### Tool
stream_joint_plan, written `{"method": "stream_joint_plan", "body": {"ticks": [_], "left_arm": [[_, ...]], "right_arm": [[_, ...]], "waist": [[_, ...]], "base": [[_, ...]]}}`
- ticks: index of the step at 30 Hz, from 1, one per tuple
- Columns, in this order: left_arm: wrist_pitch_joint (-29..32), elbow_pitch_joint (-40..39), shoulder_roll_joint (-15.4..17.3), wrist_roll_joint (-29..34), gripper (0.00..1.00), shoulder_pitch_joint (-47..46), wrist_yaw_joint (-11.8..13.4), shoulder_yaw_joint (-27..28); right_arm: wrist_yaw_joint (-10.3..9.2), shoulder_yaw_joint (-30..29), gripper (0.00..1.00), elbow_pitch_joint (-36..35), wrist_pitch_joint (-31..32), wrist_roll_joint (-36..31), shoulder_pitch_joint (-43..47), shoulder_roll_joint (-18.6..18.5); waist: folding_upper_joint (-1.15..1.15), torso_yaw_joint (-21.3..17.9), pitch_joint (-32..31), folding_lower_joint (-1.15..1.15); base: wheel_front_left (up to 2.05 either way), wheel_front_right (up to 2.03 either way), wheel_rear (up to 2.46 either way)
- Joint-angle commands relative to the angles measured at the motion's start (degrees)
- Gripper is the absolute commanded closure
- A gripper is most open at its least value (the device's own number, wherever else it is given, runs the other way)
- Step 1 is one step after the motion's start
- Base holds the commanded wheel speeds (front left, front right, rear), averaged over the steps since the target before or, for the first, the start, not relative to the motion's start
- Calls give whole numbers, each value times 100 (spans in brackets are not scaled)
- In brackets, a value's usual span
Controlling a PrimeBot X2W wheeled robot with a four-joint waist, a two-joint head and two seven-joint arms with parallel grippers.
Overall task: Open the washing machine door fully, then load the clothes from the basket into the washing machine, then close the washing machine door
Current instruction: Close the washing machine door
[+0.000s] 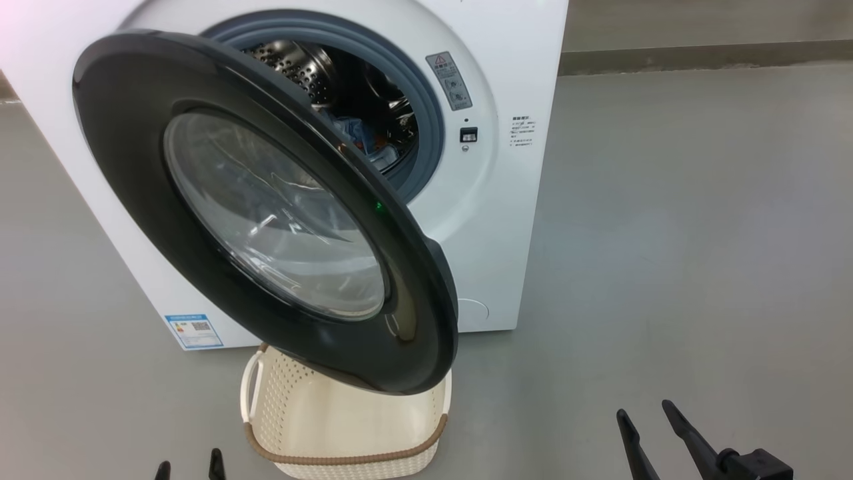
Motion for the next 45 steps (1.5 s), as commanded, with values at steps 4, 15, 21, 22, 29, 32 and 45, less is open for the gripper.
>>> {"method": "stream_joint_plan", "body": {"ticks": [4, 15, 21, 22, 29, 32, 45], "left_arm": [[-53, -121, 15, 56, 0, -156, -41, 246], [-53, -130, 12, -35, 0, -172, 11, 178], [-53, -144, 12, -31, 0, -163, 26, 166], [-53, -151, 12, -31, 0, -160, 29, 160], [-53, -196, 12, -17, 0, -123, 51, 138], [-53, -209, 12, 1, 0, -134, 46, 128], [-53, -174, 12, 25, 0, -406, -33, -138]], "right_arm": [[10, 99, 0, -150, -27, -70, -49, -23], [10, 75, 50, -192, -27, -90, -67, -7], [10, 74, 100, -207, -27, -77, -79, 7], [10, 75, 100, -210, -27, -76, -91, 4], [10, 222, 100, -839, -27, 54, -459, 41], [10, 490, 100, -1399, -27, 126, -832, 54], [10, 2746, 100, -1350, -27, 601, -2303, 15]], "waist": [[0, 16, 1, 0], [0, 28, 28, 0], [0, 29, 35, 0], [0, 29, 38, 0], [0, 8, 79, 0], [0, 14, 110, 0], [0, 451, 334, 0]], "base": [[0, 0, 0], [0, 0, 0], [0, 0, 0], [0, 0, 0], [0, 0, 0], [0, 0, 0], [0, 0, 0]]}}
